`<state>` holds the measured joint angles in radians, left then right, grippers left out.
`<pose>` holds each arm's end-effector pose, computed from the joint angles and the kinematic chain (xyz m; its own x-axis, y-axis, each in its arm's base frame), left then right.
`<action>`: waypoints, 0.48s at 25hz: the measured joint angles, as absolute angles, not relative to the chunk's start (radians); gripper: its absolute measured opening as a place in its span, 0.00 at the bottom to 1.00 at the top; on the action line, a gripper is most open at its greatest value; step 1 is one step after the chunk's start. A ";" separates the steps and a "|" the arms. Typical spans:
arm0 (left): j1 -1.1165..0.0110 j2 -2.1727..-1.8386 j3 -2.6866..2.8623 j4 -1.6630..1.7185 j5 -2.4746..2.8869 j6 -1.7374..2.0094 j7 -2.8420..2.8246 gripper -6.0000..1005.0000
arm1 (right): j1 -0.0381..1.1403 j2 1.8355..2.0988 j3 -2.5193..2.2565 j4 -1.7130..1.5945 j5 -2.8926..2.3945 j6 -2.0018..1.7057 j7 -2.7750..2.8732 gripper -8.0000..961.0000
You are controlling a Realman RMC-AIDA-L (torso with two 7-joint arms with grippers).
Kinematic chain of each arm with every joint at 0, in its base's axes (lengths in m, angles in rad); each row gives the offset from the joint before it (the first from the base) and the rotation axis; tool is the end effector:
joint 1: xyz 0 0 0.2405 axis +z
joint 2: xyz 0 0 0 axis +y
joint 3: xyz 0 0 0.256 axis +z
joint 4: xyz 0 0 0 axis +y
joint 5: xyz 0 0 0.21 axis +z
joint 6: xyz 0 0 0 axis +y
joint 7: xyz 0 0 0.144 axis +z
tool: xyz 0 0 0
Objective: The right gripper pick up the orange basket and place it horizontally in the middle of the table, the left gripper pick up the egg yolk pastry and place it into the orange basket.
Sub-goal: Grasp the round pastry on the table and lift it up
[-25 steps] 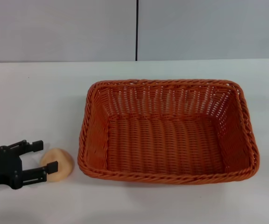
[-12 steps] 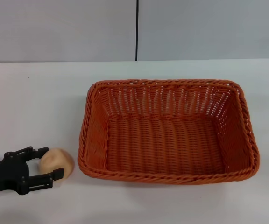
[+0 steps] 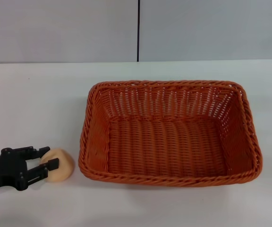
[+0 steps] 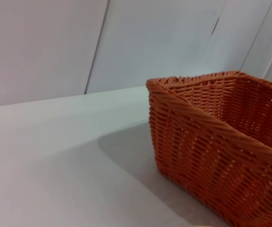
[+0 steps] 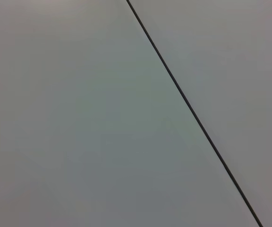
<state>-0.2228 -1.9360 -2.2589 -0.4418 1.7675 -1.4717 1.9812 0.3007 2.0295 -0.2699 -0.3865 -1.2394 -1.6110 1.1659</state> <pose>-0.3748 0.2323 0.0129 0.7313 0.4801 0.4845 0.6350 -0.7386 -0.2266 0.3515 0.2799 0.1227 0.2518 0.2130 -0.9440 -0.8723 -0.3725 -0.3167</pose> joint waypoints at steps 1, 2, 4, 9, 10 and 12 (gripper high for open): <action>-0.224 -1.935 -2.256 -0.442 1.767 -1.472 1.981 0.65 | 0.301 2.029 -0.267 -0.387 -1.239 -1.611 1.166 0.55; -0.224 -1.935 -2.256 -0.442 1.767 -1.472 1.981 0.63 | 0.301 2.029 -0.267 -0.387 -1.239 -1.611 1.166 0.55; -0.224 -1.933 -2.254 -0.442 1.767 -1.472 1.981 0.58 | 0.300 2.029 -0.262 -0.387 -1.239 -1.611 1.166 0.55; -0.226 -1.931 -2.252 -0.442 1.767 -1.476 1.981 0.44 | 0.299 2.029 -0.261 -0.387 -1.239 -1.610 1.166 0.55; -0.226 -1.931 -2.251 -0.442 1.767 -1.477 1.981 0.40 | 0.299 2.029 -0.261 -0.387 -1.239 -1.610 1.166 0.55; -0.226 -1.930 -2.254 -0.442 1.767 -1.481 1.981 0.31 | 0.300 2.029 -0.261 -0.387 -1.239 -1.609 1.166 0.55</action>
